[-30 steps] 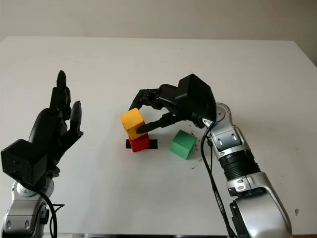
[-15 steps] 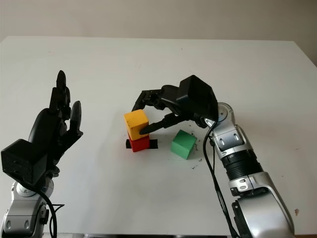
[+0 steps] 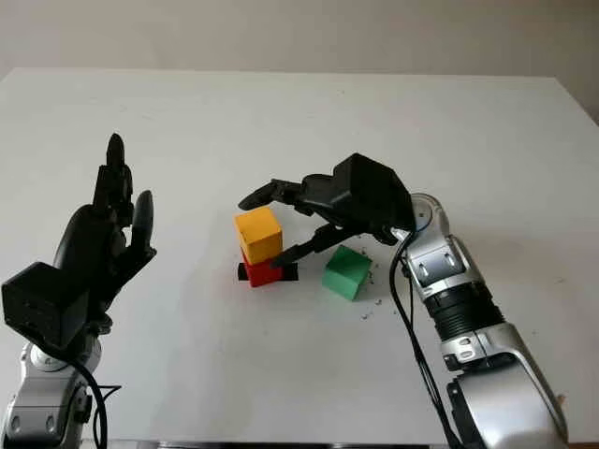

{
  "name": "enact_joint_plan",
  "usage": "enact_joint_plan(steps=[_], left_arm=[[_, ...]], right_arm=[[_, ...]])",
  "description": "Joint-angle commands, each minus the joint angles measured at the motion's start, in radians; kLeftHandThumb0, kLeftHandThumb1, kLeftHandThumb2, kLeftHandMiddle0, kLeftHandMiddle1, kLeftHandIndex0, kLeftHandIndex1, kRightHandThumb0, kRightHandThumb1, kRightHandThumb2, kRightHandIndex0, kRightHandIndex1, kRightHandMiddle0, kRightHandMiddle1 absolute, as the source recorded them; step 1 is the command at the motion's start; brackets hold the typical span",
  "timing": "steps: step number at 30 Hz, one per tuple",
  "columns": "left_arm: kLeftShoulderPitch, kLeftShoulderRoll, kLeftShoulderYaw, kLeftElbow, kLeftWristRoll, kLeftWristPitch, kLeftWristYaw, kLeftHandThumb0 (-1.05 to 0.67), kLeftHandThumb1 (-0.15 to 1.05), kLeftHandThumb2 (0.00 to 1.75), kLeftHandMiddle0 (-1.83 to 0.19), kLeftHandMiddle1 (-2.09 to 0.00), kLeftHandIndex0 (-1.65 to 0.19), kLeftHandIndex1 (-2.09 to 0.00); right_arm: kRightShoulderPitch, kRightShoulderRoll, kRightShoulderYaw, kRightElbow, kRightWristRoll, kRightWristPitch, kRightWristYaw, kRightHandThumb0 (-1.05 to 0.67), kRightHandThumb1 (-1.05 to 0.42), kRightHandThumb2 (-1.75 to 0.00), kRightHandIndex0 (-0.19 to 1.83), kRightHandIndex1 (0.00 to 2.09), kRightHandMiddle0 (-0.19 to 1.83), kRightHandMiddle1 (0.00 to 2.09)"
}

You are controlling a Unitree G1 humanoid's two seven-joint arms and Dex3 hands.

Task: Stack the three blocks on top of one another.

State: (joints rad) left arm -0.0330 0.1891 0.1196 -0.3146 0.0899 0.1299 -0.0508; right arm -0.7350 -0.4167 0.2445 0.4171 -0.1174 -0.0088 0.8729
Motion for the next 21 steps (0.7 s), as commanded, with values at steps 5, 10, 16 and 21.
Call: enact_joint_plan(steps=[5, 10, 16, 21], left_arm=[[0.007, -0.001, 0.0, -0.015, -0.001, 0.002, 0.003, -0.72, 1.05, 0.71, 0.19, 0.0, 0.19, 0.0], [0.011, -0.005, 0.001, -0.018, -0.001, -0.003, 0.009, -0.73, 1.05, 0.71, 0.19, 0.0, 0.19, 0.0], [0.007, 0.0, 0.004, -0.01, -0.008, -0.003, 0.003, -0.74, 1.05, 0.71, 0.19, 0.0, 0.19, 0.0], [0.006, -0.003, 0.004, -0.007, -0.019, 0.0, 0.001, -0.76, 1.05, 0.71, 0.19, 0.0, 0.19, 0.0]], right_arm=[[-0.003, -0.024, -0.023, -0.056, 0.022, -0.062, 0.003, -0.91, -0.87, -0.06, -0.19, 0.0, -0.19, 0.0], [-0.012, -0.054, -0.106, -0.145, 0.054, -0.023, -0.057, -0.9, -0.89, -0.06, -0.19, 0.0, -0.17, 0.01], [-0.078, -0.051, -0.285, -0.152, 0.206, 0.032, -0.167, -0.78, -0.91, -0.06, -0.09, 0.07, 0.08, 0.14], [-0.113, -0.195, -0.315, -0.102, 0.151, -0.102, -0.156, -0.7, -0.87, -0.04, 0.19, 0.19, 0.29, 0.26]])
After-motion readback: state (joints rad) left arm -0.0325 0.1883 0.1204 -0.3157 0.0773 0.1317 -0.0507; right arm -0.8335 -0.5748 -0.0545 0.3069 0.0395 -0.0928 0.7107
